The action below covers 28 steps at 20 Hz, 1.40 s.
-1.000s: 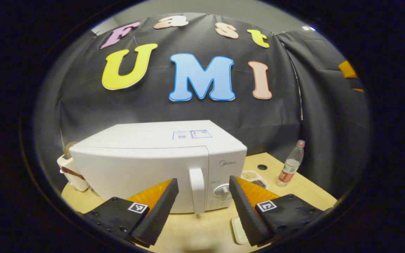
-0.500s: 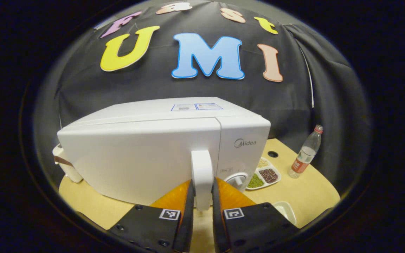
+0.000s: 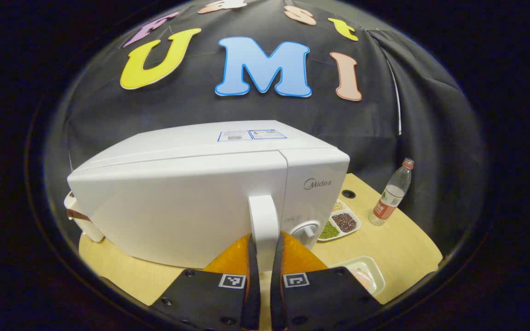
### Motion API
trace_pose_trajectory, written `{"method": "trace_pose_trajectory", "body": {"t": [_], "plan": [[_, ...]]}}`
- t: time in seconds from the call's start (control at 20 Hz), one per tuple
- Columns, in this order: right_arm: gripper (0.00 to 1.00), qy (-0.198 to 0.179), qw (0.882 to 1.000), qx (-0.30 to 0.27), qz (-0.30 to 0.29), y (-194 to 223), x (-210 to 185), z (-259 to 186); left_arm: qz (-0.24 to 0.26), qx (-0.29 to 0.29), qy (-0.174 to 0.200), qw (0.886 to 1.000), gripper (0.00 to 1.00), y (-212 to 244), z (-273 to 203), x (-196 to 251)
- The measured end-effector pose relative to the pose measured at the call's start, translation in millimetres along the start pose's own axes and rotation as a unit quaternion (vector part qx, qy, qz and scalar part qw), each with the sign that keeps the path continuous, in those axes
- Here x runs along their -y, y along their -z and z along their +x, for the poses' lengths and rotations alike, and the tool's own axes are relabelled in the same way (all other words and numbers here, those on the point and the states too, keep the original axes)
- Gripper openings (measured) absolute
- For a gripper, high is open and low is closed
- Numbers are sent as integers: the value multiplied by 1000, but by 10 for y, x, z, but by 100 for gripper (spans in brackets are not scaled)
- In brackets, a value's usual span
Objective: Open the microwave oven with the left hand, put the food in, and close the microwave oven.
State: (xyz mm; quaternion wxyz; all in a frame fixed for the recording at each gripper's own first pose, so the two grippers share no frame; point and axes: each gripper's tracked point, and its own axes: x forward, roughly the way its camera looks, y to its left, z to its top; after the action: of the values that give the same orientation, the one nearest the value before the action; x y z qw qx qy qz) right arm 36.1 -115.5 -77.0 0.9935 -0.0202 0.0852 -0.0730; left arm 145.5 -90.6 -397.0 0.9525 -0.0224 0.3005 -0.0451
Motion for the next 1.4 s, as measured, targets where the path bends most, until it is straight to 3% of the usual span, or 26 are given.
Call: {"method": "trace_pose_trajectory", "body": {"t": [0.15,0.2,0.4,0.55,0.8,1.05,1.4], "plan": [[99,5,1000,-1,5,29,1,-39,-7,-4,8,1000,15,17,-15,12],[99,7,1000,-3,7,43,-5,-55,6,-7,7,1000,6,51,2,-42],[99,14,1000,-3,7,53,1,-143,4,-21,15,1000,6,61,-103,12],[99,17,1000,-1,15,67,-23,-199,20,-16,35,999,6,279,-510,22],[99,-21,999,-25,31,237,-365,-233,20,-35,105,994,6,545,-1100,-72],[96,-49,997,-45,29,366,-673,-284,53,-53,162,984,9,809,-1676,-306],[100,-44,986,-118,109,957,-925,-269,80,-75,191,975,18,1194,-2508,-989]]}}
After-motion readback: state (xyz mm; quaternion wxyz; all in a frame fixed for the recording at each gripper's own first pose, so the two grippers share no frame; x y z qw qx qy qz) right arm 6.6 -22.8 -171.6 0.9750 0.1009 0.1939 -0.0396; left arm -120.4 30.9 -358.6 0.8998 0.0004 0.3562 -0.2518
